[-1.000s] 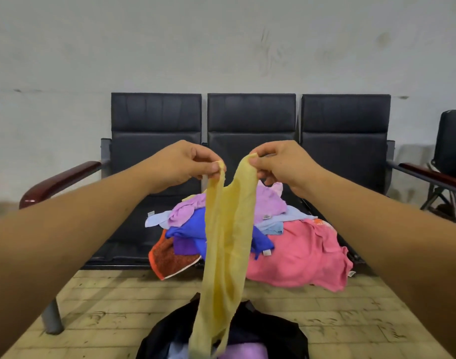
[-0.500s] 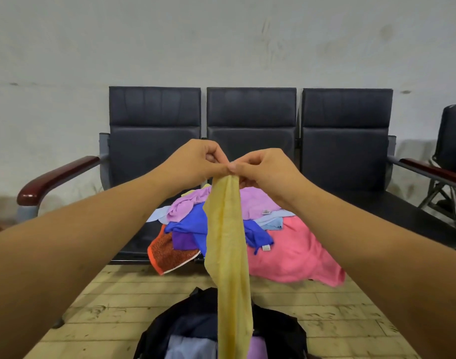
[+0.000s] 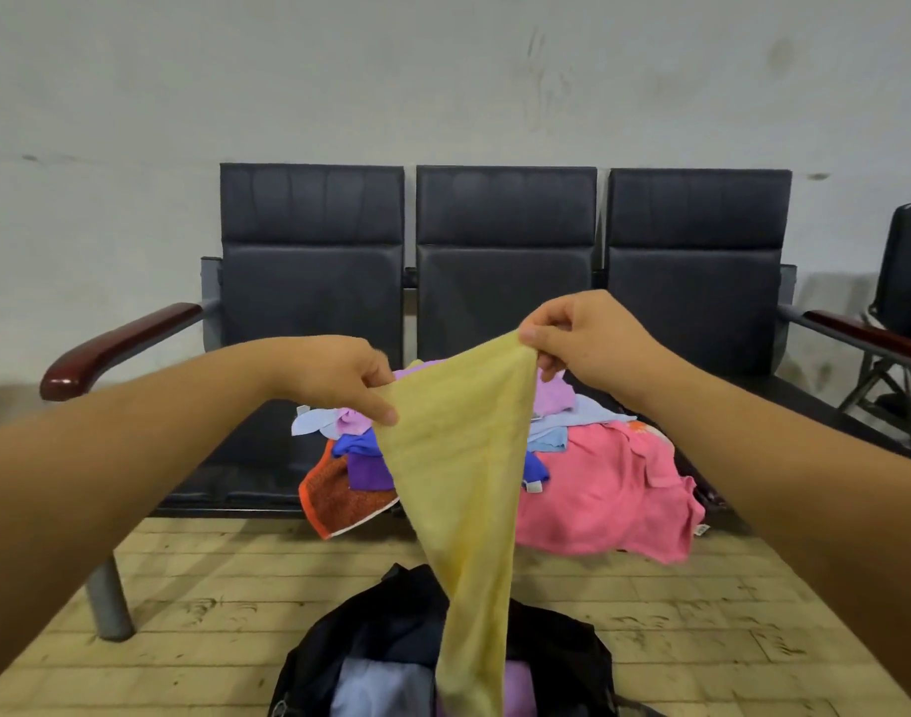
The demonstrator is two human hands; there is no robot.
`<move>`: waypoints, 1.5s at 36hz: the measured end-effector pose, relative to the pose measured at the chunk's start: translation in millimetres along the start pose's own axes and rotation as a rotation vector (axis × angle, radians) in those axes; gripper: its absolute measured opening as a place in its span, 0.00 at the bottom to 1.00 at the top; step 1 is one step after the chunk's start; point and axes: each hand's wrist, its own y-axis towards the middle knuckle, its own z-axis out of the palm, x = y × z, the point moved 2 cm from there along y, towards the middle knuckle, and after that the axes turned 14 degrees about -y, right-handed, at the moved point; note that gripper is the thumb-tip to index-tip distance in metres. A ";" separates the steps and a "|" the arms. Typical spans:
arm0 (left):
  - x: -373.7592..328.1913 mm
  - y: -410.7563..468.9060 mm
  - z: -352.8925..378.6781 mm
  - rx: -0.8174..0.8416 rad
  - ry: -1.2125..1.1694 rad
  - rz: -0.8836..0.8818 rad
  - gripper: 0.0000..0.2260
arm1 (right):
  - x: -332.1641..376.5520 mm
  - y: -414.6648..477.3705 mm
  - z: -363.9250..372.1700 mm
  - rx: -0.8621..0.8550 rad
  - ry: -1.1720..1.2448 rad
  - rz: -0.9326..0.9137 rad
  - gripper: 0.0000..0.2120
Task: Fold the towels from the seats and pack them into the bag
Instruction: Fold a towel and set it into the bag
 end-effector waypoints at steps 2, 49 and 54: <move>2.8 0.9 -3.0 -0.042 0.132 -0.012 0.11 | -7.1 -0.1 3.4 -0.003 -0.041 0.037 0.08; -33.4 -13.8 35.7 -0.022 -1.068 0.173 0.17 | 36.2 0.4 -8.7 0.235 0.923 0.156 0.13; -31.0 -16.1 80.4 0.098 -0.829 0.073 0.11 | 32.2 9.1 -4.8 0.240 1.007 0.310 0.13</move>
